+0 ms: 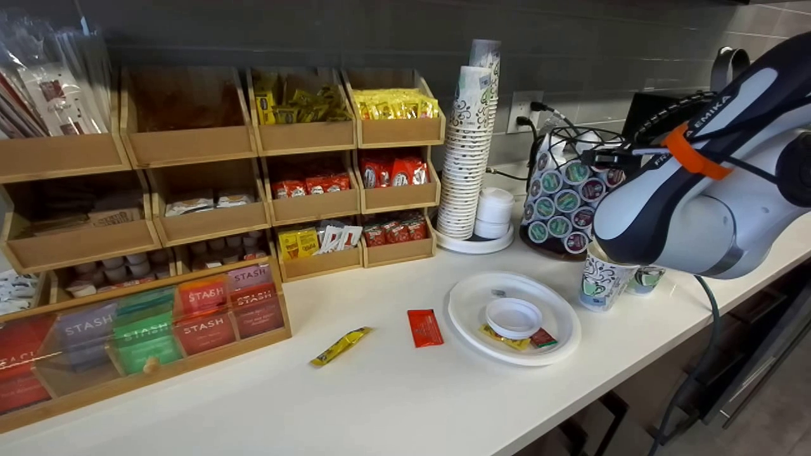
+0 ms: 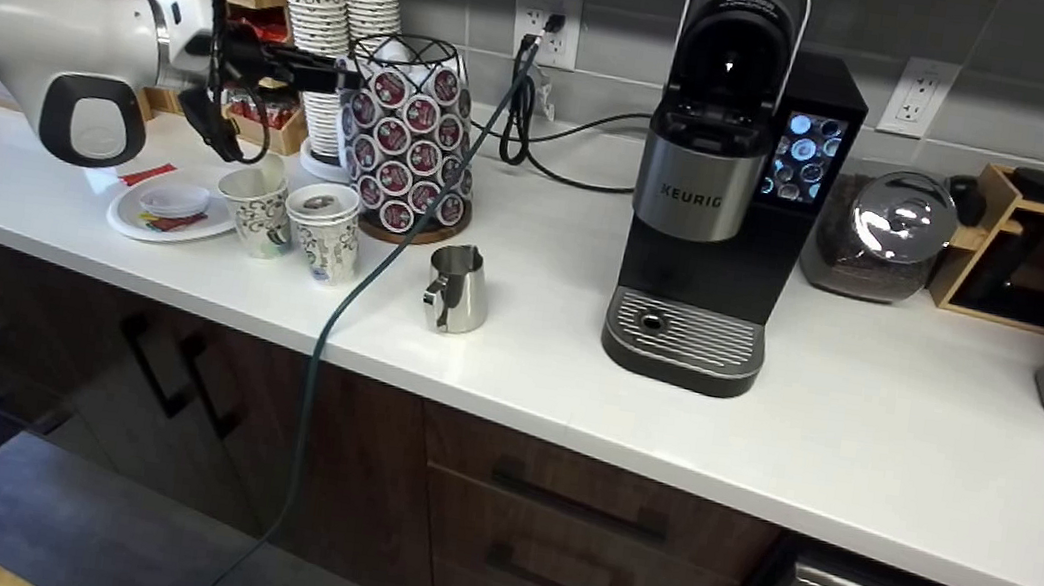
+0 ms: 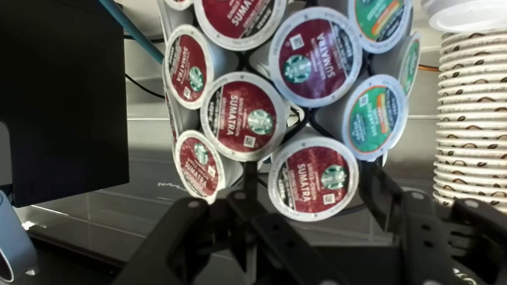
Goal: Pick up the coffee capsule from the white plate and put it in the rack of coffee capsules
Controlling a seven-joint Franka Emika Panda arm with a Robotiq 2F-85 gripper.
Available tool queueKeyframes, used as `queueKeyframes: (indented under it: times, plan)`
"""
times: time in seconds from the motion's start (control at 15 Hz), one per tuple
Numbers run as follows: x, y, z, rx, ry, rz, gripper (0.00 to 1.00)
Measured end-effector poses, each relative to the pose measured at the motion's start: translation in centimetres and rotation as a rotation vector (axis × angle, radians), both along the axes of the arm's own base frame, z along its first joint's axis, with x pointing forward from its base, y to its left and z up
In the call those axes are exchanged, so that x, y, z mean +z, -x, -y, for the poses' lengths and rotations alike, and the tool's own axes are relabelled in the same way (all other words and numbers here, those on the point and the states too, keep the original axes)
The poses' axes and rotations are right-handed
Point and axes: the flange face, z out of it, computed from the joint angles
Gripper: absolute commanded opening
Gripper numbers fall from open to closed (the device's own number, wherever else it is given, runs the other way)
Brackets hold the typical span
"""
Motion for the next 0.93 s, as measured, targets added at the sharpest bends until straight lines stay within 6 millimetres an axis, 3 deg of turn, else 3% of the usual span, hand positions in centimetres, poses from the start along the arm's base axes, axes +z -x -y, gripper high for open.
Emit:
queueKeyframes:
  times: [0.53,0.73,0.93]
  plan:
    - [0.1,-0.4,0.3,-0.005,0.008,0.008,0.99]
    - [2.1,0.1,0.3,0.0,0.009,0.04,1.0]
    - [4.6,1.8,-0.2,0.045,0.009,0.052,1.0]
